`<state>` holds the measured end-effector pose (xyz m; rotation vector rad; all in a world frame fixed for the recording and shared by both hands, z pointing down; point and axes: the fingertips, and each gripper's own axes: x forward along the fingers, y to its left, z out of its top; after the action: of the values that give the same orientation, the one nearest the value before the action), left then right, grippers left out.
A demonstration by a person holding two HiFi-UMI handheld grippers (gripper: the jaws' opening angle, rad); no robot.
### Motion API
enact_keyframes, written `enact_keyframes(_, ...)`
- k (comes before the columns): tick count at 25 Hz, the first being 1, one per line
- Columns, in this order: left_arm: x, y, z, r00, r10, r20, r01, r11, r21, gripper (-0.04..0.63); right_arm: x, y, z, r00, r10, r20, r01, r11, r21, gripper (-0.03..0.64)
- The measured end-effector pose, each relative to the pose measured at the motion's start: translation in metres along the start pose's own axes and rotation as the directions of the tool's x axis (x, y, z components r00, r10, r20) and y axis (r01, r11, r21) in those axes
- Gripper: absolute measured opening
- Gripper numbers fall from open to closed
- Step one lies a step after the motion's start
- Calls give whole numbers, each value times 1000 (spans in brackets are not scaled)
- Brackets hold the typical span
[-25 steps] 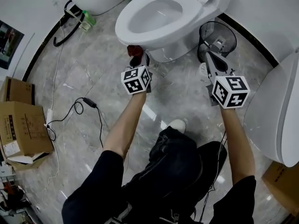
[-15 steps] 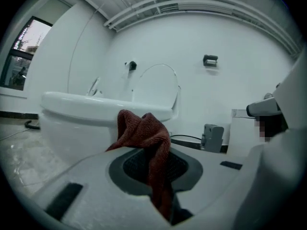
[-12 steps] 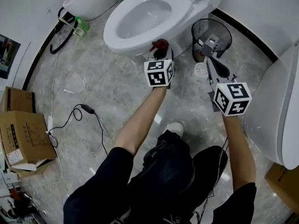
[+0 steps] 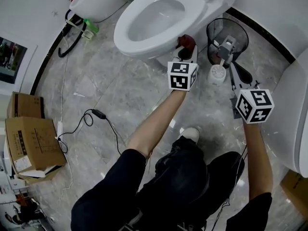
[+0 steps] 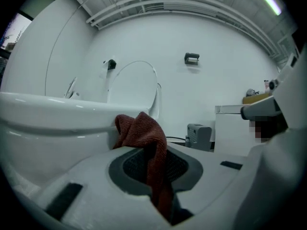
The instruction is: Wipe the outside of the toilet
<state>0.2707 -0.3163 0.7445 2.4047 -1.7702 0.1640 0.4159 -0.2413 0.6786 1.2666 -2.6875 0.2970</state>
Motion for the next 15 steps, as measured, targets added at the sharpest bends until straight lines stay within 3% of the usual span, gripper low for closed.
enact_keyframes(6, -79, 16, -3, 999, -24, 42, 24, 1000, 8, 49, 18, 41, -3, 998, 68, -6, -68, 997, -35, 3)
enact_keyframes(15, -190, 121, -4, 985, 168, 39, -169, 986, 7, 49, 48, 120, 12, 981, 196, -1, -195, 978, -76, 3)
